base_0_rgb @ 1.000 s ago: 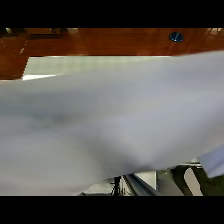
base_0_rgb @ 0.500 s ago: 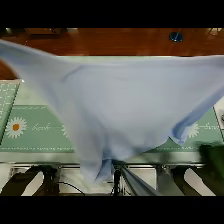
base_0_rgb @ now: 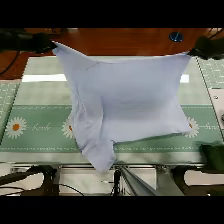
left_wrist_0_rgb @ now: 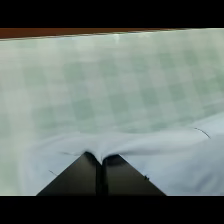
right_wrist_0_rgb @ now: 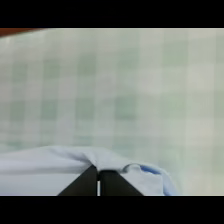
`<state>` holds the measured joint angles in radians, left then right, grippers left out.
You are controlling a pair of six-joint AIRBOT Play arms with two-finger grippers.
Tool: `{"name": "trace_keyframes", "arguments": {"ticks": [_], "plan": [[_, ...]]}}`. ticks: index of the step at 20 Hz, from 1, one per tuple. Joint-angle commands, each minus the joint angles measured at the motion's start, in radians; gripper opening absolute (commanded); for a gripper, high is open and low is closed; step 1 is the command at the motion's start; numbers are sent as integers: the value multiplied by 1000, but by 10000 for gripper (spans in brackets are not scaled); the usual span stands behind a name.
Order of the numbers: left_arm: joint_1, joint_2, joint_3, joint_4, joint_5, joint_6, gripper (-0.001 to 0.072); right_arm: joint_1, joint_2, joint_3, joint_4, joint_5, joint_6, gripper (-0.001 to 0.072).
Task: Fold the shirts.
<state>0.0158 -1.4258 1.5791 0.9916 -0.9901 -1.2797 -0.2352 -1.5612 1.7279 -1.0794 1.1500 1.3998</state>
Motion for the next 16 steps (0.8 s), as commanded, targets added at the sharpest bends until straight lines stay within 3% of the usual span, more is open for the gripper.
{"name": "trace_keyframes", "arguments": {"ticks": [1,9,14,15,16], "plan": [[-44,-115,11,-6,269,16,17,27,-100,-2,0,-299,-25,22],[-156,-312,11,-5,474,15,17,31,-237,-2,-8,-359,-81,22],[-172,-382,11,-5,397,15,19,31,-280,-2,-80,-293,-71,28],[-166,-376,14,-5,376,15,25,31,-275,-2,-78,-290,-71,104],[-151,-362,32,-5,330,15,102,30,-258,5,-82,-286,-74,255]]}}
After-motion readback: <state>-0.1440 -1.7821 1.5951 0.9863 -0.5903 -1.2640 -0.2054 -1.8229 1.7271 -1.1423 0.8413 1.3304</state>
